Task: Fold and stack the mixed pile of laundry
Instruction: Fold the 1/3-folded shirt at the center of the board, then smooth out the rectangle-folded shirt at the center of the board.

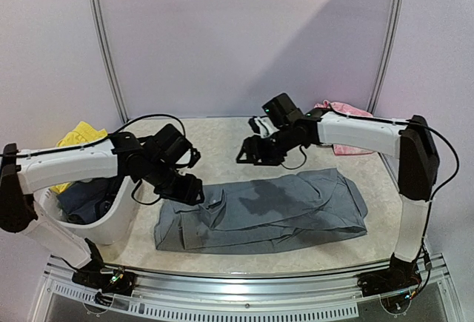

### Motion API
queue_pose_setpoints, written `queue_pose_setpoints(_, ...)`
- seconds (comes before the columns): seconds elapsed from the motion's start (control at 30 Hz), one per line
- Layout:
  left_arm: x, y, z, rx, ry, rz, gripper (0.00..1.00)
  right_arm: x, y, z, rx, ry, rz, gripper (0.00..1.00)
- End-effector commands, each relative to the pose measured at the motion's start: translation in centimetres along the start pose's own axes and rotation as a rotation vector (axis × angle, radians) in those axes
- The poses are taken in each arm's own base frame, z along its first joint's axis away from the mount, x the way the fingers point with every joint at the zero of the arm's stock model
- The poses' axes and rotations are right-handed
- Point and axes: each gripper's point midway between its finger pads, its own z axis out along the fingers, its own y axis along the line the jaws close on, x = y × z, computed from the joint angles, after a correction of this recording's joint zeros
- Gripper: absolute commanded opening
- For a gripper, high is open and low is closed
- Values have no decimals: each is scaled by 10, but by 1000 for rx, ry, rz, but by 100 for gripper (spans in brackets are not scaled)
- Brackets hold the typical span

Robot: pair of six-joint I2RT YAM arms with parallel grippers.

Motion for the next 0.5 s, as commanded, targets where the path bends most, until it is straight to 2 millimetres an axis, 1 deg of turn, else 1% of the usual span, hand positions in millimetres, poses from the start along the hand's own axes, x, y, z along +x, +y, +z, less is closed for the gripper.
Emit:
queue_pose_setpoints(0.0, -16, -30, 16, -71, 33, 181, 64, 22, -86, -38, 239, -13, 90, 68)
queue_pose_setpoints(0.03, -18, -33, 22, -96, 47, 204, 64, 29, -93, -46, 253, -13, 101, 68)
queue_pose_setpoints(0.07, -17, -33, 33, -135, 77, 221, 64, 37, -101, -49, 271, -5, 109, 68)
queue_pose_setpoints(0.13, -18, -36, 45, -174, 111, 247, 64, 54, -114, -55, 301, 7, 126, 68)
queue_pose_setpoints(0.17, -17, -35, 50, -193, 131, 256, 64, 57, -115, -62, 302, -6, 132, 68)
queue_pose_setpoints(0.3, -18, -39, 66, -213, 152, 271, 67, 70, -121, -74, 314, -13, 156, 69)
queue_pose_setpoints(0.47, -20, -27, 81, -304, 163, 285, 67, 74, -122, -81, 324, -13, 155, 69)
